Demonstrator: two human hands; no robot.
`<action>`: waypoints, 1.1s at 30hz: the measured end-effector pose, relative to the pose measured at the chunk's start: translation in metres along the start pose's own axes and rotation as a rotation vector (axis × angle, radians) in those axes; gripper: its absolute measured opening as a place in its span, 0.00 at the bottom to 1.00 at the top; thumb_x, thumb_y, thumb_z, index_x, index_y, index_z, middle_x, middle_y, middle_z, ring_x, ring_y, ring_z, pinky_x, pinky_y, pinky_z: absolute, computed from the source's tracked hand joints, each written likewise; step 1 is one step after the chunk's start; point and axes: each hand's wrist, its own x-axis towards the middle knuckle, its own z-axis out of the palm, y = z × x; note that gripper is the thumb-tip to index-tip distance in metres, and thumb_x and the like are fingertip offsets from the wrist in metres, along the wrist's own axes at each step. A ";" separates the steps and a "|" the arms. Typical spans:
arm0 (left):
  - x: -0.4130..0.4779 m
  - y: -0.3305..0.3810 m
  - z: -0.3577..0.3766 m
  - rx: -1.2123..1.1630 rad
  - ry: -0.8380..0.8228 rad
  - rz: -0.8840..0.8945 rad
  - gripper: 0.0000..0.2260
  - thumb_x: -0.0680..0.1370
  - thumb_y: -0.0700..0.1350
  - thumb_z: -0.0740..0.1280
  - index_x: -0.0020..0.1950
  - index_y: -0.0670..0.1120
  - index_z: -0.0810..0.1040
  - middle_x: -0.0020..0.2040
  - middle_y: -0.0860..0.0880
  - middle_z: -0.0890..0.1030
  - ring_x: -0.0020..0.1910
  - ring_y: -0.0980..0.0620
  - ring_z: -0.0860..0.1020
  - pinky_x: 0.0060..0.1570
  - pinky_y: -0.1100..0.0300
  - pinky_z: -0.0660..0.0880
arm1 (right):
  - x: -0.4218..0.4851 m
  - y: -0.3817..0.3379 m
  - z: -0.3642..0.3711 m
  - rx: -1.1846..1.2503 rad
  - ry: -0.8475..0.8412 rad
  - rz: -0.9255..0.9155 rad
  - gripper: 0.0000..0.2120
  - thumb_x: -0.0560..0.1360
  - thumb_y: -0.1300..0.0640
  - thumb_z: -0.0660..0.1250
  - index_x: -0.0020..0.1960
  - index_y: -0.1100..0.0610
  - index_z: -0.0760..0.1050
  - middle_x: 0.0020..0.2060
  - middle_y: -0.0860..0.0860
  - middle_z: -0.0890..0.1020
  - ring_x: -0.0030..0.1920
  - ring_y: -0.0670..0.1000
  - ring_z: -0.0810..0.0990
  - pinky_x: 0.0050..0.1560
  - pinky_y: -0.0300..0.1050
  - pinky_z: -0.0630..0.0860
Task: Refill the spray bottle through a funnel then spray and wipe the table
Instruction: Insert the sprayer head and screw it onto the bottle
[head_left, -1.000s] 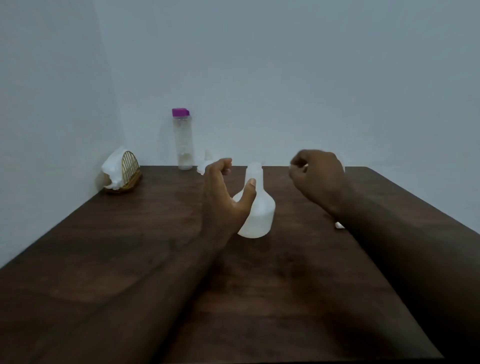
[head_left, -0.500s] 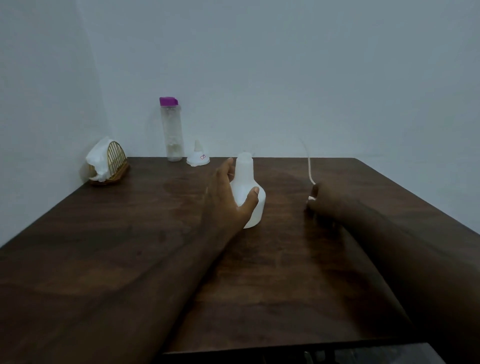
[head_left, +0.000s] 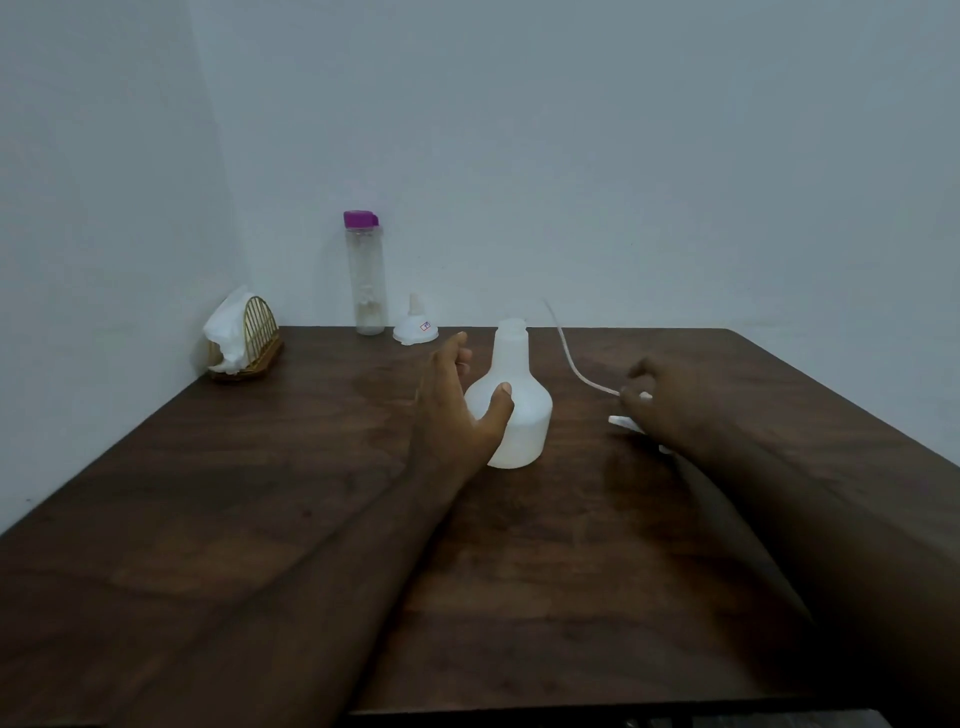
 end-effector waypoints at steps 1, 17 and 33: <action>0.000 0.000 0.000 -0.015 -0.004 -0.016 0.31 0.70 0.52 0.68 0.71 0.46 0.66 0.58 0.54 0.73 0.55 0.57 0.73 0.56 0.63 0.69 | 0.002 0.002 -0.005 0.058 0.027 0.043 0.03 0.76 0.58 0.65 0.49 0.57 0.75 0.39 0.50 0.78 0.40 0.53 0.77 0.42 0.43 0.69; 0.003 -0.002 -0.003 -0.095 -0.002 -0.074 0.27 0.70 0.49 0.66 0.68 0.46 0.69 0.53 0.51 0.76 0.51 0.55 0.74 0.55 0.59 0.74 | 0.018 0.014 -0.006 0.060 -0.067 -0.008 0.09 0.72 0.55 0.73 0.40 0.59 0.74 0.35 0.54 0.80 0.35 0.51 0.79 0.32 0.39 0.69; 0.012 -0.005 -0.026 -0.182 0.136 -0.168 0.15 0.75 0.52 0.66 0.61 0.56 0.71 0.53 0.51 0.79 0.50 0.54 0.78 0.53 0.50 0.78 | -0.002 0.022 0.002 0.241 0.262 -0.217 0.09 0.72 0.55 0.75 0.46 0.53 0.76 0.43 0.51 0.81 0.42 0.53 0.80 0.41 0.48 0.77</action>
